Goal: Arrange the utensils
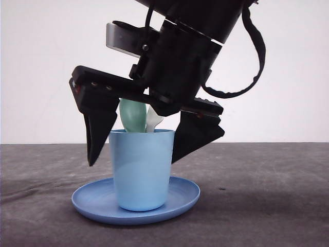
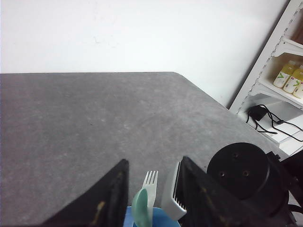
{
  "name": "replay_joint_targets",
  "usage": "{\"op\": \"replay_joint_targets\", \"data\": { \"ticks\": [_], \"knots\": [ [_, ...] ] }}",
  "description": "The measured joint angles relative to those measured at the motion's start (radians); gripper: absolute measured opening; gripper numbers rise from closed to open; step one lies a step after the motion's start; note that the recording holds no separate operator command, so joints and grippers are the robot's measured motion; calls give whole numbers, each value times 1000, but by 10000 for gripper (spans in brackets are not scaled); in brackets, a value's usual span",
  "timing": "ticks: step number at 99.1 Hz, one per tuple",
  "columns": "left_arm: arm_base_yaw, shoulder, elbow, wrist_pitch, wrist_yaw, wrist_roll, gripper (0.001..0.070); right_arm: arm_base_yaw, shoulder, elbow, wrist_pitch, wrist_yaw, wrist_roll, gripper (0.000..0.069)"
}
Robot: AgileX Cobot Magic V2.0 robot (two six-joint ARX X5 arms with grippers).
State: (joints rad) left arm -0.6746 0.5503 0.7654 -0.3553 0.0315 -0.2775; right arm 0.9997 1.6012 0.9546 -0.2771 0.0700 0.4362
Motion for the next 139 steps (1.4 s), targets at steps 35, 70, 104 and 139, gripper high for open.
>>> {"op": "replay_joint_targets", "data": {
  "ticks": [35, 70, 104, 139],
  "knots": [
    [0, 0, 0, 0, 0, 0, 198, 8, -126, 0, -179, -45, 18, 681],
    [0, 0, 0, 0, 0, 0, 198, 14, -404, 0, -364, 2, 17, 681],
    [0, 0, 0, -2, 0, 0, 198, 14, -708, 0, -269, 315, -31, 681],
    [0, 0, 0, -7, 0, 0, 193, 14, -846, 5, -227, 480, -110, 564]
  ]
}}
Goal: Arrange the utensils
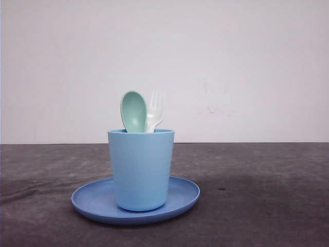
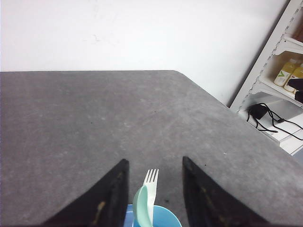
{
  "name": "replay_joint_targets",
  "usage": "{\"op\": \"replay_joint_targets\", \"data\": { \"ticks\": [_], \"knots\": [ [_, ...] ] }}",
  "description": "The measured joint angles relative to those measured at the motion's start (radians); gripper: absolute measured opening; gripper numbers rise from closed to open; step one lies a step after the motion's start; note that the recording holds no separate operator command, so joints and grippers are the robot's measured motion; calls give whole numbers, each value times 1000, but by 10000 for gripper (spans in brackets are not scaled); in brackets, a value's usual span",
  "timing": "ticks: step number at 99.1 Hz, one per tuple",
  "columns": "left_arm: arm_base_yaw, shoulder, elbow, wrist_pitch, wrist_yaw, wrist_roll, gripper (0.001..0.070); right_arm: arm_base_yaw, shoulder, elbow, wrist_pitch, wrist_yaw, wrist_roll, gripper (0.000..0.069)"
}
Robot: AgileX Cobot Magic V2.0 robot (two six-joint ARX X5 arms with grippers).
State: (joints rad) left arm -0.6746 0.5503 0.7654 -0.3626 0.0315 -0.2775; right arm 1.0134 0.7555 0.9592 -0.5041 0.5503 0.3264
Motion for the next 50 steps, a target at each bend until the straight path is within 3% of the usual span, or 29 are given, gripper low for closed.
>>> {"op": "replay_joint_targets", "data": {
  "ticks": [5, 12, 18, 28, 50],
  "knots": [
    [0, 0, 0, 0, 0, 0, 163, 0, -2, 0, -1, 0, -9, 413],
    [0, 0, 0, 0, 0, 0, 70, 0, 1, 0, -2, 0, -19, 204],
    [0, 0, 0, 0, 0, 0, 33, 0, 4, 0, -3, 0, -35, 85],
    [0, 0, 0, 0, 0, 0, 19, 0, 6, 0, -3, 0, -42, 29],
    [0, -5, 0, 0, 0, 0, 18, 0, 6, 0, -2, 0, -42, 14]
  ]
}}
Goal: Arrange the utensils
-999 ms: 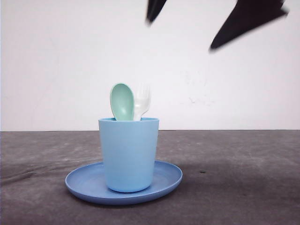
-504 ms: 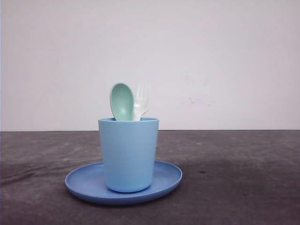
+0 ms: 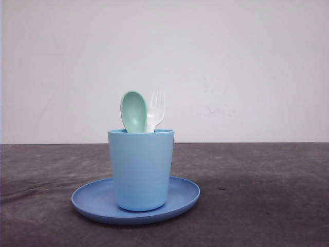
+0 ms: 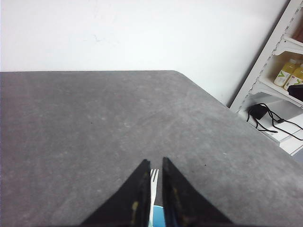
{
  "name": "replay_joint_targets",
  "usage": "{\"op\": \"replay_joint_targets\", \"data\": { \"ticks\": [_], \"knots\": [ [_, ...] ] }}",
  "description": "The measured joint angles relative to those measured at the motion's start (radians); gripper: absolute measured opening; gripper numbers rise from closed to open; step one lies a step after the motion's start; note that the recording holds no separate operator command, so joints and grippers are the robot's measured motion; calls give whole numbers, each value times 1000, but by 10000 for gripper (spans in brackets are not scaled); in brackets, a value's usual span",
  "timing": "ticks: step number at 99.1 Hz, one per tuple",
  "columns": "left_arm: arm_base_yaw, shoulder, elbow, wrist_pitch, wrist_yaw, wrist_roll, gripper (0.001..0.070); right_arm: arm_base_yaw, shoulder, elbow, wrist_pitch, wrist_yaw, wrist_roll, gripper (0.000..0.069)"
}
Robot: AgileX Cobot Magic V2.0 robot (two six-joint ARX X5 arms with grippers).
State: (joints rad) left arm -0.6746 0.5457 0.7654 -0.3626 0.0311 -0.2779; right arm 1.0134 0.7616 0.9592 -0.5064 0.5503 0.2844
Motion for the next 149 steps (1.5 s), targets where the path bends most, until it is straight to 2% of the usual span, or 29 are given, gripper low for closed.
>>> {"op": "replay_joint_targets", "data": {
  "ticks": [49, 57, 72, 82, 87, 107, 118, 130, 149],
  "knots": [
    [0, -5, 0, 0, 0, 2, 18, 0, 0, 0, 0, 0, 0, 14],
    [0, -6, 0, 0, -6, 35, 18, 0, 0, 0, 0, 0, 0, 14],
    [17, -6, 0, 0, -46, 140, 18, 0, 0, 0, 0, 0, 0, 14],
    [76, -10, -10, 8, -53, 208, 18, 0, 0, 0, 0, 0, 0, 14],
    [130, -23, -42, 15, -53, 231, 18, 0, 0, 0, 0, 0, 0, 14],
    [384, -123, -277, 113, -55, 252, 18, 0, 0, 0, 0, 0, 0, 14],
    [491, -219, -425, 188, -56, 252, 18, 0, 0, 0, 0, 0, 0, 14],
    [556, -328, -557, 226, -57, 257, 18, 0, 0, 0, 0, 1, 0, 14],
    [602, -458, -714, 207, -56, 268, 18, 0, 0, 0, 0, 1, 0, 14]
  ]
}}
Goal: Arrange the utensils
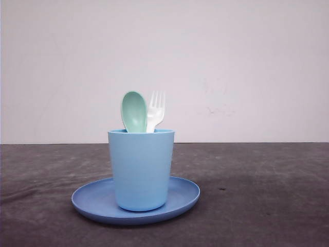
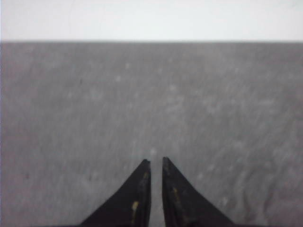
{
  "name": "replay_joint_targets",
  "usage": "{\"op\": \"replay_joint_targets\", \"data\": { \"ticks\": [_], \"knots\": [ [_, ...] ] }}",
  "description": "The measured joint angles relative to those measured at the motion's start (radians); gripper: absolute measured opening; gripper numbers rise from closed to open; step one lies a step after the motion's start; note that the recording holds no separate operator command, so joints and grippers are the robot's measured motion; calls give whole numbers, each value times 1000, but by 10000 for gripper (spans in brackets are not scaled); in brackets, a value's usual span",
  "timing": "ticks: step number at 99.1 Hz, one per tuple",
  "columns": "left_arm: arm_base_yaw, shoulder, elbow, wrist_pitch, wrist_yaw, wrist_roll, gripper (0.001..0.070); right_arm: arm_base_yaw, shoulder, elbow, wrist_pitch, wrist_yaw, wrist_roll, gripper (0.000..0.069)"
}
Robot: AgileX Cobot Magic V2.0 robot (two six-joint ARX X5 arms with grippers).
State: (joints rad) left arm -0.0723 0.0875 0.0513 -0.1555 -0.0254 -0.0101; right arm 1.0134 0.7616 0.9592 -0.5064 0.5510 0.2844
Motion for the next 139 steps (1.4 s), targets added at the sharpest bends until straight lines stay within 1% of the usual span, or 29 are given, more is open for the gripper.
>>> {"op": "replay_joint_targets", "data": {
  "ticks": [13, 19, 58, 111, 120, 126, 139],
  "knots": [
    [10, -62, -19, -31, -2, 5, 18, 0, 0, 0, 0, 0, 0, 14],
    [11, -85, -19, -28, -2, 16, 18, 0, 0, 0, 0, 0, 0, 14],
    [11, -83, -19, -29, -2, 36, 18, 0, 0, 0, 2, 0, 0, 14],
    [11, -83, -19, -29, -2, 37, 18, 0, 0, 0, 2, 1, -2, 14],
    [11, -83, -19, -29, -2, 37, 18, -4, 0, 0, 14, 11, -28, 14],
    [11, -83, -19, -29, -2, 37, 18, -21, 1, 0, 60, 28, -60, 14],
    [11, -83, -19, -29, -2, 37, 18, -137, 1, 0, 197, 16, -172, 14]
  ]
}}
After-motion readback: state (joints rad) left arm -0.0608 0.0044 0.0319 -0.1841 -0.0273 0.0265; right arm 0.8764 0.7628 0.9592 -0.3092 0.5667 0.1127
